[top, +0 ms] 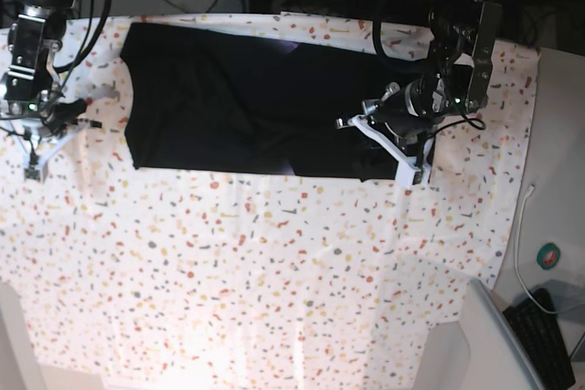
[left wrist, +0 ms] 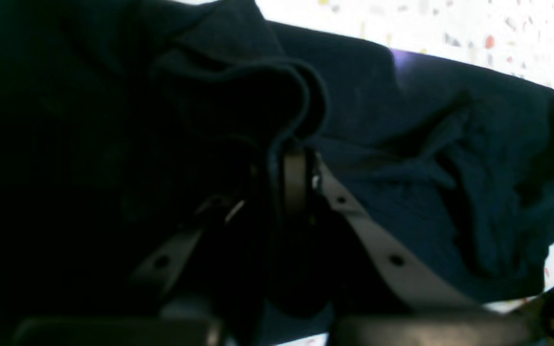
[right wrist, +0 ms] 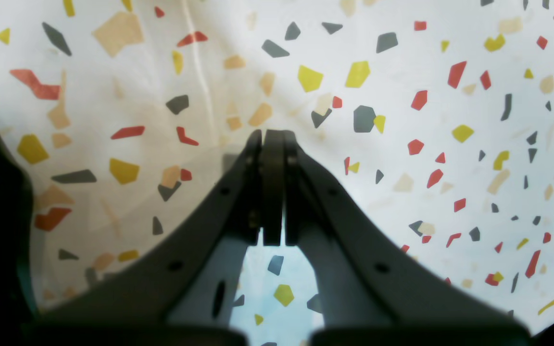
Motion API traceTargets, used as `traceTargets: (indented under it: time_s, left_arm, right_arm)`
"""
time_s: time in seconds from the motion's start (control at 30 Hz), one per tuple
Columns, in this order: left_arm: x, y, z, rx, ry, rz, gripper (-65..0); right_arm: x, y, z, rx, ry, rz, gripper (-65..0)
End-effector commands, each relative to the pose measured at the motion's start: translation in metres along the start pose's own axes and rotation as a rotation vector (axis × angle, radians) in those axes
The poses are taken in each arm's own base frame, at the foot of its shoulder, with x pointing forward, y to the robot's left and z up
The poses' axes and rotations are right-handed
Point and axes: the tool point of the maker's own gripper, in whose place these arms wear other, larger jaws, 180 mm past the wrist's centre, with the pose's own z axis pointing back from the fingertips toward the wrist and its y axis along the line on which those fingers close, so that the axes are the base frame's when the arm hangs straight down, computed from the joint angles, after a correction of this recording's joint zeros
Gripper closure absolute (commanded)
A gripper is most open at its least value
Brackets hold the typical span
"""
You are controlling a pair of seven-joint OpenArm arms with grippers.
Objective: Layout the t-shirt on the table in an organized manner, then fold the t-shirt properly
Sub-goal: 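Lift the strip end with the left gripper and fold it toward the right gripper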
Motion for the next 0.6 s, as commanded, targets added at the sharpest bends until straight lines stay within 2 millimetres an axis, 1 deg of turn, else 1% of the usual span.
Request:
traceTargets:
  time_s: [0.0, 0.1, 0.57]
  left_arm:
    - [0.0132, -0.0044, 0.0028, -0.016, -0.033, -0.014, 0.0]
    - [0.0128, -0.0069, 0.0024, -0.022, -0.03, -0.016, 0.0]
    - [0.011, -0.0069, 0.0019, -0.024, -0.025, -0.013, 0.0]
  right_arm:
    - [0.0165, -0.0076, 0.0025, -0.015, -0.046, 0.003, 0.0]
    - [0.0165, -0.0076, 0.0025, -0.015, -0.046, 0.003, 0.0]
    - [0.0176, -0.0075, 0.0026, -0.014, -0.049, 0.002, 0.0]
